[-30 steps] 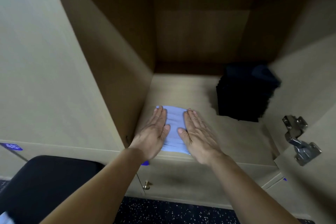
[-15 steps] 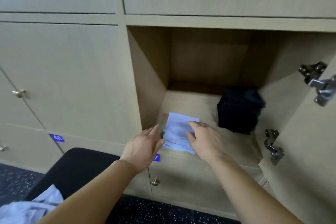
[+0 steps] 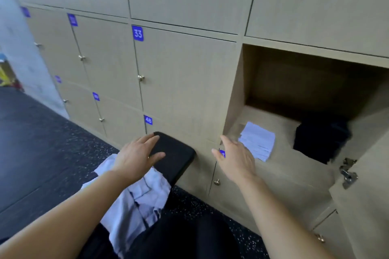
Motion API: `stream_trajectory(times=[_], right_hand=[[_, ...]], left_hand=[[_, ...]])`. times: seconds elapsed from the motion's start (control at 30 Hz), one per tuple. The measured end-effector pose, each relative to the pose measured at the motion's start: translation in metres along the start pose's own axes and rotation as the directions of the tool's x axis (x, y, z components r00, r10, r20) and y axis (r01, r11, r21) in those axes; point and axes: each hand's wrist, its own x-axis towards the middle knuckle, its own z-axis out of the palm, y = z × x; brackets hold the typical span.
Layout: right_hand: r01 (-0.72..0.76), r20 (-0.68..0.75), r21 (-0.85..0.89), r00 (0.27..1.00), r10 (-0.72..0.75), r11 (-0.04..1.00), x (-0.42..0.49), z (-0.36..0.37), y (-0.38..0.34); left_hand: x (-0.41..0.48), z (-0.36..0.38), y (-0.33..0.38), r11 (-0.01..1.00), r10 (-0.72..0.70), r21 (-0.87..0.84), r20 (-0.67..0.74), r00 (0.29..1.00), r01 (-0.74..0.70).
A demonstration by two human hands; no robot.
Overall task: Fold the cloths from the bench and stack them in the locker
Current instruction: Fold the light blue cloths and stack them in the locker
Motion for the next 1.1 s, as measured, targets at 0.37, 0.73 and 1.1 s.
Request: stream_trajectory(times=[0.37,0.73,1.1], right_hand=[[0.195,0.115,0.128,0.971,-0.210,0.972,-0.045,0.093,-0.097],[0.266,0.243,0.074,0.930,-0.277,0.961,-0.033,0.167,-0.123],[0.292,0.367,0.061,0.883,-0.293,0.955,-0.026,0.237,-0.155]], left_hand=[[-0.110,0.019,-0.121,0.964,-0.266,0.010,-0.033,0.963,0.266],[-0.117,0.078,-0.181,0.913,-0.404,-0.036,0.052,0.913,0.406],[-0.121,0.122,-0.200,0.873,-0.485,-0.037,0.055,0.873,0.487]])
